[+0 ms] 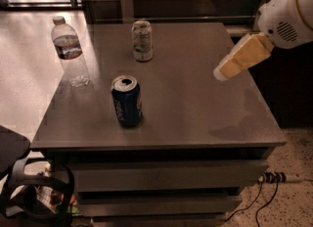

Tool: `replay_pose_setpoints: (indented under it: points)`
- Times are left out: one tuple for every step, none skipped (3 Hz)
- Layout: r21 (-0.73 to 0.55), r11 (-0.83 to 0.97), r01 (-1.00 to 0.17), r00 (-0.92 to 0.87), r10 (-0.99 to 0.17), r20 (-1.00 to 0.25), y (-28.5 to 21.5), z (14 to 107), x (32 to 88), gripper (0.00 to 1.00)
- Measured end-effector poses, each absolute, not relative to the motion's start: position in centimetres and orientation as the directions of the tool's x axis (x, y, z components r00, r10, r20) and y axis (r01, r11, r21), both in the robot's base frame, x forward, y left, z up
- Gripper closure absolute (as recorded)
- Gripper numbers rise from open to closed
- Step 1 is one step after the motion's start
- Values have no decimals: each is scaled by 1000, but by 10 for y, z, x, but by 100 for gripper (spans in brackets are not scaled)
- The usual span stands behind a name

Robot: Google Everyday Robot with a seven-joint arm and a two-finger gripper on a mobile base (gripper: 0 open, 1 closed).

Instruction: Knock 7up can over

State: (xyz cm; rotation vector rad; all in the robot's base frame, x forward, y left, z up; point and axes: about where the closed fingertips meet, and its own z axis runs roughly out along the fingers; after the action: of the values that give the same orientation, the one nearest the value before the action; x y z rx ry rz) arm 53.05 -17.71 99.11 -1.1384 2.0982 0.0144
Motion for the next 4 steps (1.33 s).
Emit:
replay_pose_setpoints:
  points:
    - [-252, 676, -692, -306, -591, -746, -157, 986, 568, 0]
    - [-193, 723, -663, -247, -454, -856, -139, 987, 613, 0]
    - [-193, 722, -664, -247, -456, -855, -139, 987, 612, 0]
    - [-200, 705, -680, -198, -439, -877, -122, 977, 639, 0]
